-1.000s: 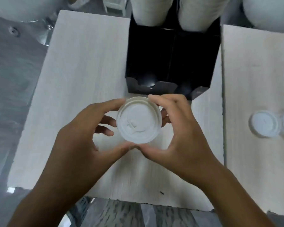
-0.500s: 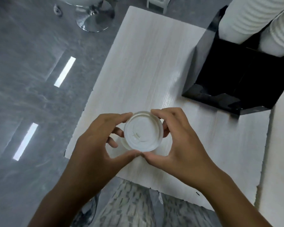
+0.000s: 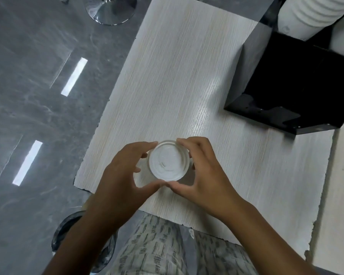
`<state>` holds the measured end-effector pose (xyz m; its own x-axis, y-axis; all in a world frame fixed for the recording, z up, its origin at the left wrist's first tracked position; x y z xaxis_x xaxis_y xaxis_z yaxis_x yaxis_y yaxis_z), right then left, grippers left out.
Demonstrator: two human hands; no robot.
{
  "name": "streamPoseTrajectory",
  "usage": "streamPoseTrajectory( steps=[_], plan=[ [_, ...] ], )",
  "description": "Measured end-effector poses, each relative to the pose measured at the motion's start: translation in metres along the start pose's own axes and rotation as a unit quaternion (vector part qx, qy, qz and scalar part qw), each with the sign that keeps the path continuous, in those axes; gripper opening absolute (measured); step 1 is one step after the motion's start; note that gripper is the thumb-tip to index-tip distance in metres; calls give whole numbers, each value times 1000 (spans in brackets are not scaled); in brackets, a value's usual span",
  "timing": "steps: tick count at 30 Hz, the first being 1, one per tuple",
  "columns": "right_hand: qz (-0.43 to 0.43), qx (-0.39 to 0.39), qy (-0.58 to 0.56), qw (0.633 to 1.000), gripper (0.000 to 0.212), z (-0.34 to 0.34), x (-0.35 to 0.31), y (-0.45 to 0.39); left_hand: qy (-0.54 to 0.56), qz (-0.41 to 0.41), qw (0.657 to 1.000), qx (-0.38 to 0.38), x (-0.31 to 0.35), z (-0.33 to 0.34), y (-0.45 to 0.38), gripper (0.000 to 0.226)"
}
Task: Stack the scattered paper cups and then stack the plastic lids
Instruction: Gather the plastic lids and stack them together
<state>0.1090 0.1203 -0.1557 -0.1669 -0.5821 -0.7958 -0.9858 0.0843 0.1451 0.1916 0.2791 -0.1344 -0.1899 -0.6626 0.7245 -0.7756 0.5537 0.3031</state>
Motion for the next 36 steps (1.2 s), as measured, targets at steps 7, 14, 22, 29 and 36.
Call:
streamPoseTrajectory(
  steps=[7,14,22,29,36],
  plan=[
    [-19,11,-45,999,89,11,3,-3,77,-57,995,3,-17,2,8,80],
    [-1,25,-56,998,91,10,10,-3,113,-67,991,-2,-14,6,4,77],
    [31,64,-116,991,91,-5,20,6,153,-71,985,-37,-3,24,-10,77],
    [98,152,-78,980,91,-88,55,63,149,27,977,-147,73,94,-45,77],
    [169,224,-45,959,92,-133,97,118,145,92,956,-239,131,165,-67,73]
  ],
)
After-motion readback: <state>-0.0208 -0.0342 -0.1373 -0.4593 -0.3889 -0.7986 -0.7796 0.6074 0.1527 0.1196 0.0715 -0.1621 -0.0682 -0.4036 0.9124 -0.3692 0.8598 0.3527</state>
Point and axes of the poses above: each hand's wrist, its own y-axis away from the middle knuckle, its own z-axis out of the palm, x = y × z, the point moved 7 cm from there along -y, towards the middle knuckle, and after that the axes turned 8 degrees about -z, right-handed, at the moved point
